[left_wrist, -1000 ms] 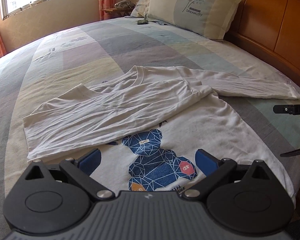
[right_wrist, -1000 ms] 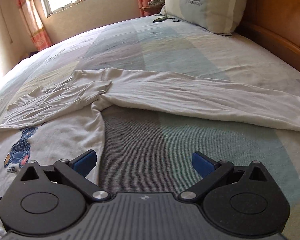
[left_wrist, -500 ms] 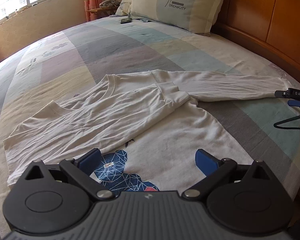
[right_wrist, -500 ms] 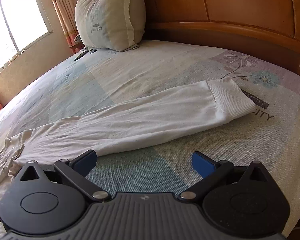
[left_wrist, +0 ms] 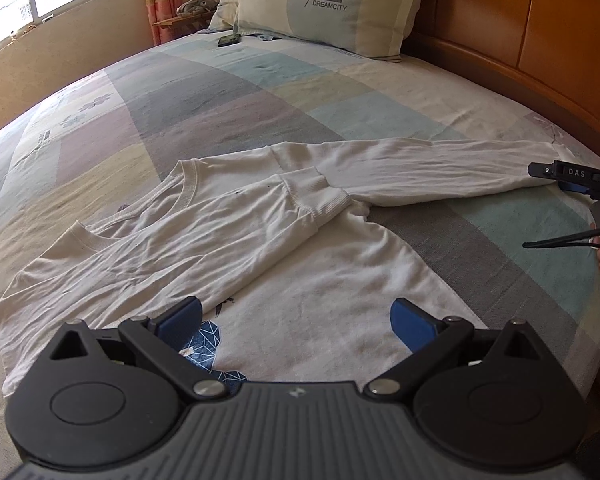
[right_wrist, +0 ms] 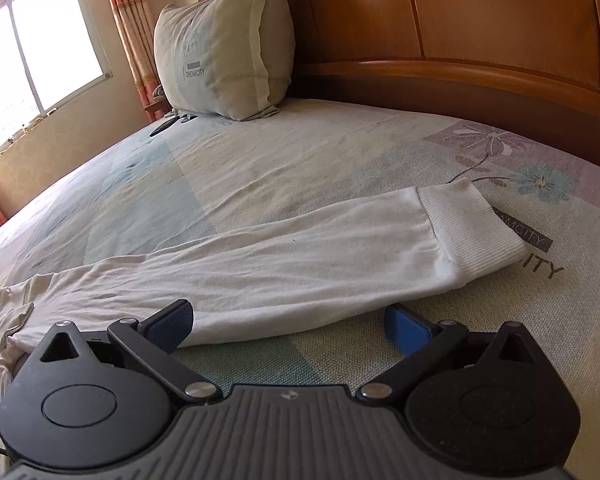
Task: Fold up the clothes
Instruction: 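Close the right gripper on the ribbed sleeve cuff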
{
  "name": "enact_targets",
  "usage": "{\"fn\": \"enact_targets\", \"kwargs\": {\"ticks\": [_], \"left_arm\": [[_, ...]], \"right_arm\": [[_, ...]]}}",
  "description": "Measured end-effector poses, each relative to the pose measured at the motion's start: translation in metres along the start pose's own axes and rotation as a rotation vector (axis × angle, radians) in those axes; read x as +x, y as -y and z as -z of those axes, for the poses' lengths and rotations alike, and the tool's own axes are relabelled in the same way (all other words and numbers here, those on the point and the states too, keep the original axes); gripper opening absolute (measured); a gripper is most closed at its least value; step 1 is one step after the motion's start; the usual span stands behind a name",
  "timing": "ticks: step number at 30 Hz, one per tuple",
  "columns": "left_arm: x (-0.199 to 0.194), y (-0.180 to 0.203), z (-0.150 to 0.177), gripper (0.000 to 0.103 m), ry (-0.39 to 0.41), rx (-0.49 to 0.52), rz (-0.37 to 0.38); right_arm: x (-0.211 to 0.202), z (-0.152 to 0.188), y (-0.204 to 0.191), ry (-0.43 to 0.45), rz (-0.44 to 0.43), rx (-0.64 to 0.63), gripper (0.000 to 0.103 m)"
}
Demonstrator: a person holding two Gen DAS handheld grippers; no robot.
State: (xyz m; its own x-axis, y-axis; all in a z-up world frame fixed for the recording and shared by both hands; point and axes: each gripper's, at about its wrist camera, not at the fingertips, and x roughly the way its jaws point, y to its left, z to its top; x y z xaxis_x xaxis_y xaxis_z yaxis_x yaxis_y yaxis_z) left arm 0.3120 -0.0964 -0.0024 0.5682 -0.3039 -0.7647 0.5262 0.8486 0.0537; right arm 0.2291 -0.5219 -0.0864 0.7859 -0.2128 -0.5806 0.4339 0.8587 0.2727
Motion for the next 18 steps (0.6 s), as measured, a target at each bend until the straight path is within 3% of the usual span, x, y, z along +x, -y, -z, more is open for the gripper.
{"fn": "enact_targets", "kwargs": {"ticks": [15,18], "left_arm": [[-0.001,0.014,0.0,0.1,-0.013,0.028,-0.01],[-0.003,0.014,0.001,0.1,-0.011,0.015,-0.017]], "right_arm": [[0.03,-0.02,-0.005,0.034,0.02,-0.042,0.103],[0.026,-0.017,-0.006,0.038,0.012,0.027,0.103]]}}
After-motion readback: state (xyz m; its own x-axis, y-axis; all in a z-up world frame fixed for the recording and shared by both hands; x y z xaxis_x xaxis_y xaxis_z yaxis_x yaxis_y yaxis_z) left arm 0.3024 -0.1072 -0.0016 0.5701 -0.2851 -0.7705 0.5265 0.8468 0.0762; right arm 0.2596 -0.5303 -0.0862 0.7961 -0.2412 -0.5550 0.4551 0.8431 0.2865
